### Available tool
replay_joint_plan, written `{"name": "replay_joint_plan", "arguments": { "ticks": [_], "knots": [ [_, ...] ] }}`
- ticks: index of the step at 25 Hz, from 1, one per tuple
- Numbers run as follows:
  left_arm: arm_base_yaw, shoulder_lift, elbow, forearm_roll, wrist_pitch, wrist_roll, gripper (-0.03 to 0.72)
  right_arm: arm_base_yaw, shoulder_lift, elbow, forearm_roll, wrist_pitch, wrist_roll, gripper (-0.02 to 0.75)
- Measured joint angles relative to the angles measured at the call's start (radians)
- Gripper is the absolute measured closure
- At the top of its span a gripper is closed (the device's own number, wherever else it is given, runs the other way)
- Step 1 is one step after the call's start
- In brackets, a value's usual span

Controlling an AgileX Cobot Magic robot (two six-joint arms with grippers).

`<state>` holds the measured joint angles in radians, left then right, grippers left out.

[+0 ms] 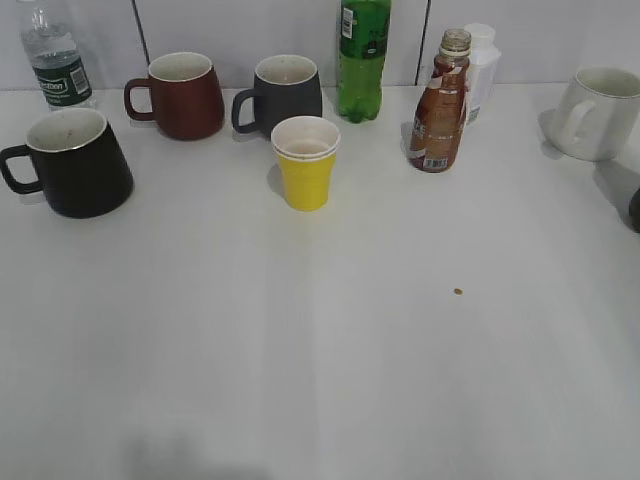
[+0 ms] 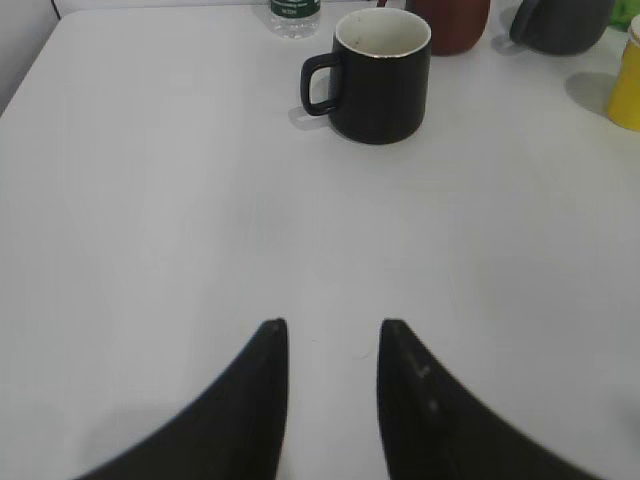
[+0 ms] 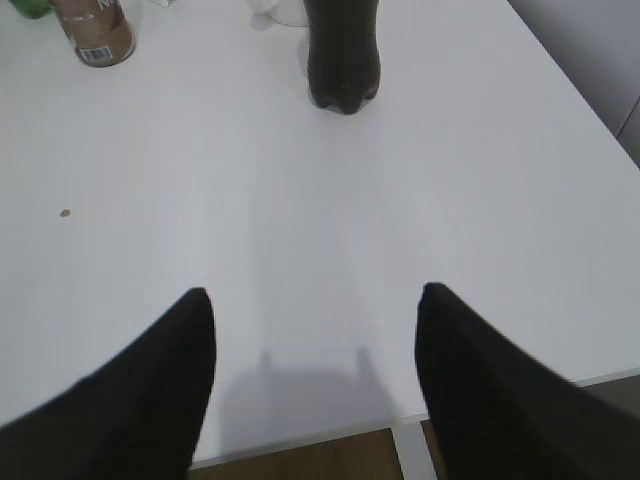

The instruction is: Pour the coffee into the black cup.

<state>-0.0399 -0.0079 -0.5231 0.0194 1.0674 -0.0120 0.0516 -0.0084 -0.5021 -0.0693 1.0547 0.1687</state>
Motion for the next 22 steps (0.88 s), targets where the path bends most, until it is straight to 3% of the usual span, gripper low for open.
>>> {"name": "replay_joint_plan", "arguments": {
  "ticks": [22],
  "knots": [
    [0.000,0.001,0.000,-0.003,-0.001,0.000,0.442,0.000,0.000,0.000,0.000,0.000,0.000,0.240]
  ]
}}
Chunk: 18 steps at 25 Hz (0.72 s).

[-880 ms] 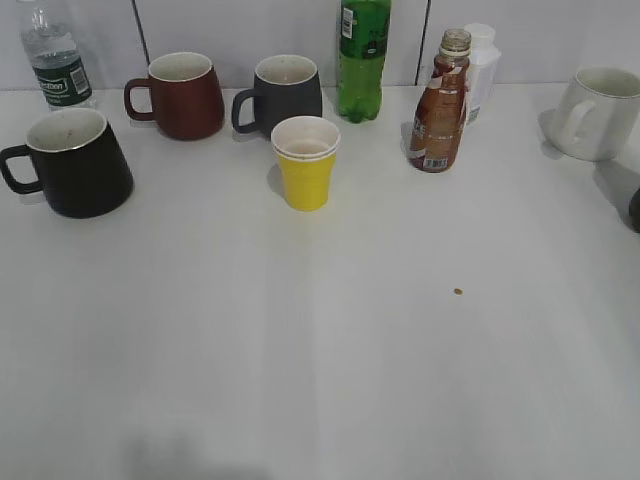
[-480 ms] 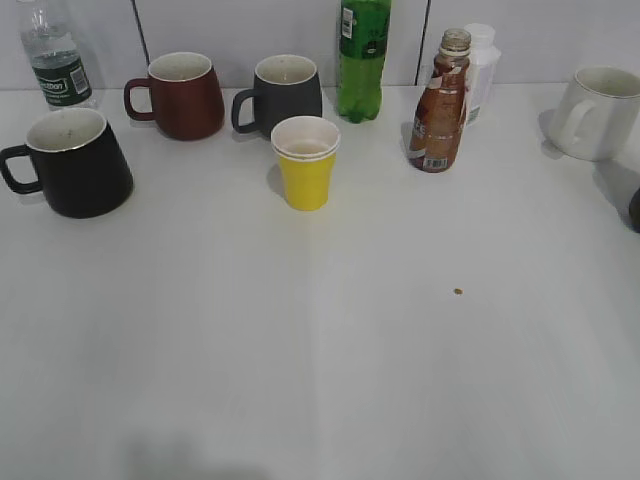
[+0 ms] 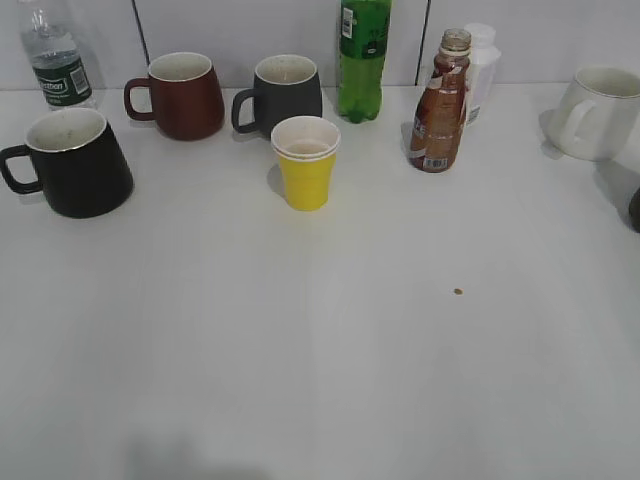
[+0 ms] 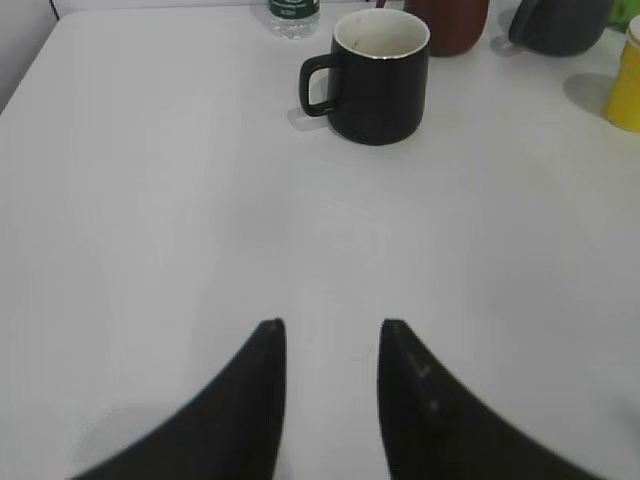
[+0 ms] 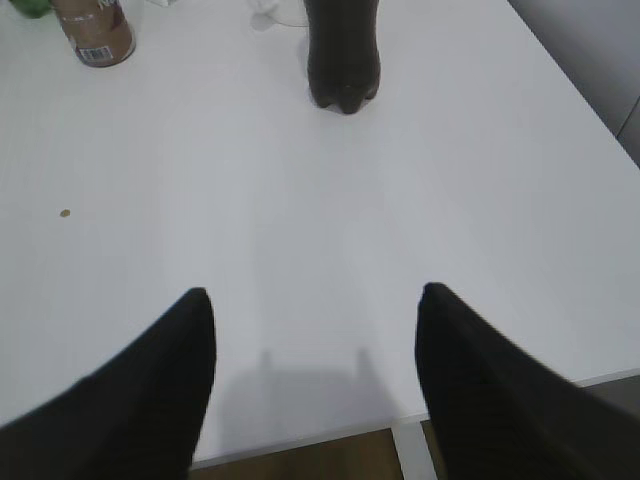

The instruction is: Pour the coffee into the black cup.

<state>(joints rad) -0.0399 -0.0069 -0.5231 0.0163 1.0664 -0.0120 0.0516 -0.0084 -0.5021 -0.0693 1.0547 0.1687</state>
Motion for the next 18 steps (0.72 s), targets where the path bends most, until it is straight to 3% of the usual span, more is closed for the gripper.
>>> {"name": "replay_joint_plan", "arguments": {
  "ticks": [9,18],
  "knots": [
    [0.000,0.184,-0.060,-0.006,-0.138,0.000,0.289,0.000,0.000,0.000,0.000,-0.001,0.000,0.240],
    [0.000,0.473,-0.073,-0.003,-0.552,0.000,0.270,0.000,0.000,0.000,0.000,-0.001,0.000,0.240]
  ]
}}
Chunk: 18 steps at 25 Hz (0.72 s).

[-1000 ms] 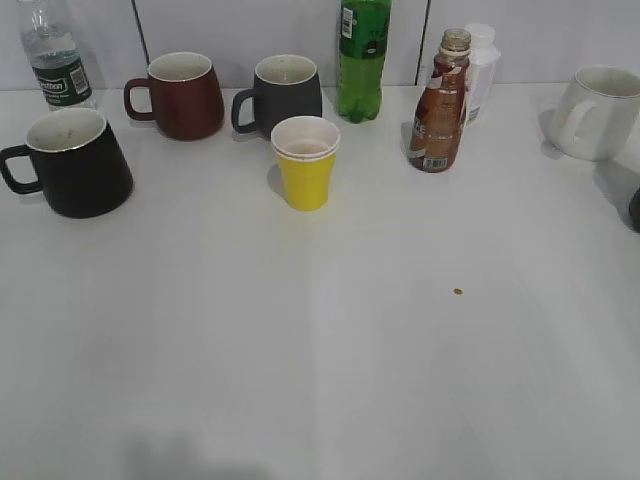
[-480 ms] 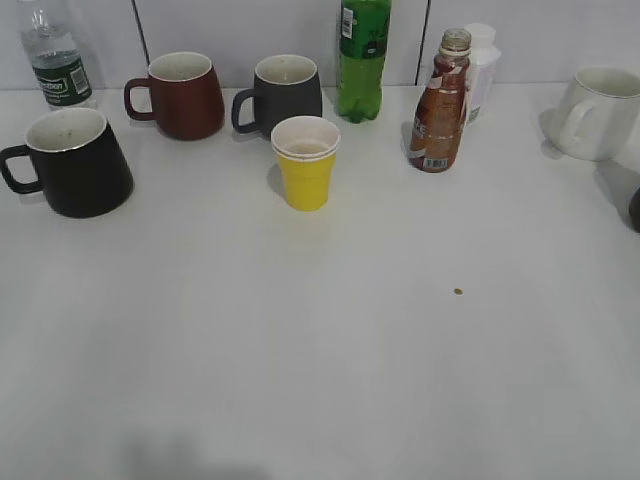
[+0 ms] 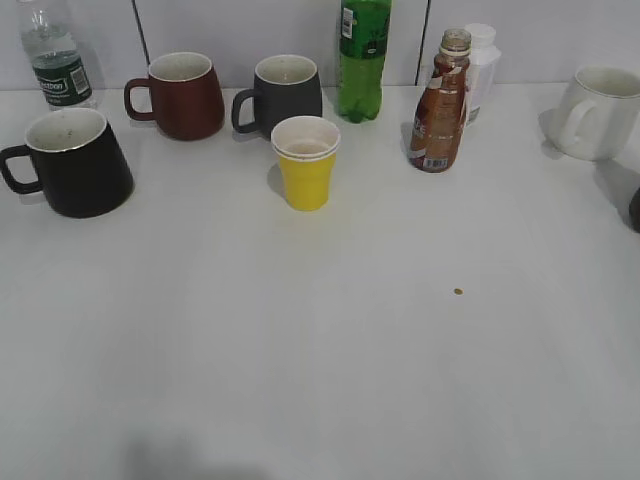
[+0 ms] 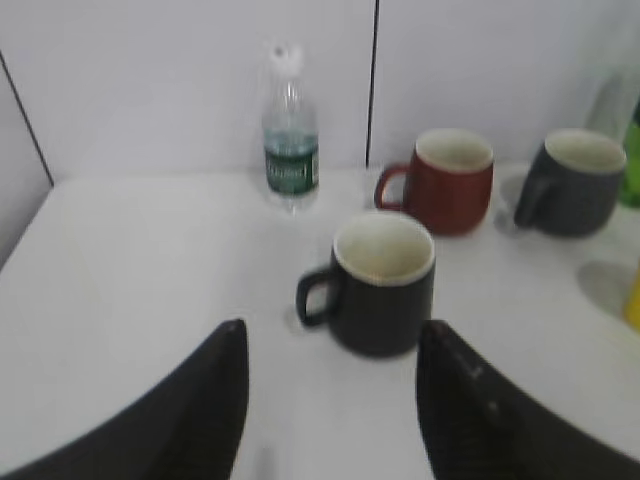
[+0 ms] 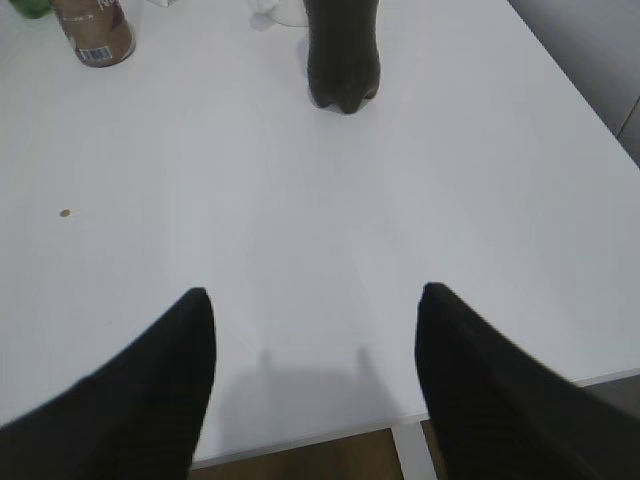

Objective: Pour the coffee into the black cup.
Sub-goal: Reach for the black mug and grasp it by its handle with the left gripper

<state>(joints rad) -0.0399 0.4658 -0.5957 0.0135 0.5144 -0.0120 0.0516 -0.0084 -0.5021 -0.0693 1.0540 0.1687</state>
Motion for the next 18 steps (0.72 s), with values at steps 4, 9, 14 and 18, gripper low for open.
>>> {"name": "replay_joint_plan", "arguments": {
  "ticks": [4,9,14,18],
  "knots": [
    [0.000,0.131,0.002,0.007,-0.198,0.000,0.270,0.000,0.000,0.000,0.000,0.000,0.000,0.240],
    [0.000,0.298,0.090,0.019,-0.514,0.000,0.270,0.000,0.000,0.000,0.000,0.000,0.000,0.240],
    [0.000,0.490,0.228,0.011,-0.858,0.000,0.270,0.000,0.000,0.000,0.000,0.000,0.000,0.240],
    [0.000,0.618,0.252,0.005,-0.952,0.000,0.270,0.000,0.000,0.000,0.000,0.000,0.000,0.240]
  ]
}}
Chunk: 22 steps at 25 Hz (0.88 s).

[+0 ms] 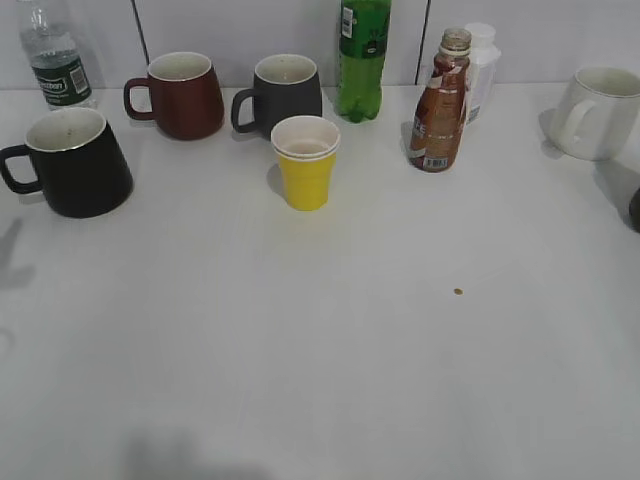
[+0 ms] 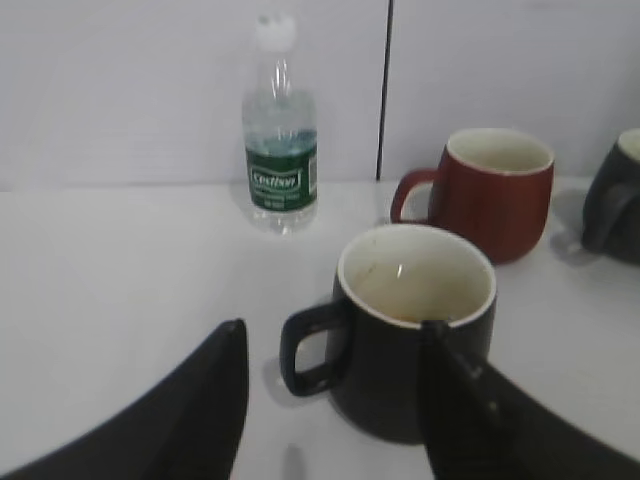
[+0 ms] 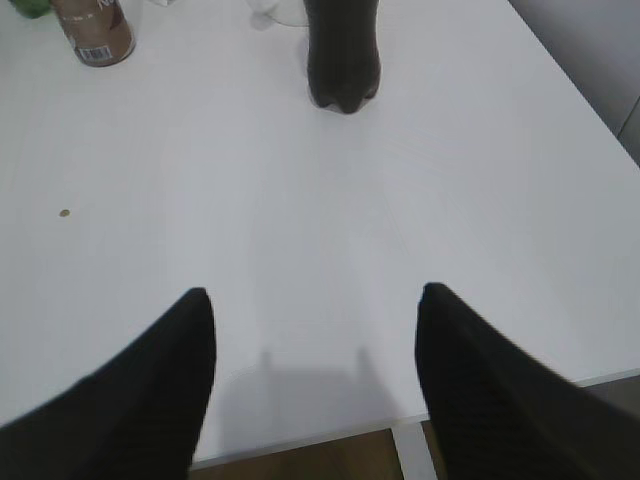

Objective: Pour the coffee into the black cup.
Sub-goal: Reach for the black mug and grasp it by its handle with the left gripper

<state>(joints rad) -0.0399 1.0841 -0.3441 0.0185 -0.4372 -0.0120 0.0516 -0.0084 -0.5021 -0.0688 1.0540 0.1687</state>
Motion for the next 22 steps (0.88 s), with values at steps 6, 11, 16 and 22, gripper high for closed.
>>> {"name": "replay_joint_plan", "arguments": {
  "ticks": [6,11,16,22],
  "knots": [
    [0.000,0.153,0.000,-0.054,-0.122,0.000,0.270,0.000,0.000,0.000,0.001,0.000,0.000,0.240],
    [0.000,0.285,0.000,-0.172,-0.242,0.000,0.270,0.000,0.000,0.000,0.001,0.000,0.000,0.240],
    [0.000,0.401,0.000,-0.172,-0.394,0.000,0.270,0.000,0.000,0.000,0.001,0.000,0.000,0.240],
    [0.000,0.495,0.000,-0.158,-0.465,0.000,0.270,0.000,0.000,0.000,0.001,0.000,0.000,0.240]
  ]
}}
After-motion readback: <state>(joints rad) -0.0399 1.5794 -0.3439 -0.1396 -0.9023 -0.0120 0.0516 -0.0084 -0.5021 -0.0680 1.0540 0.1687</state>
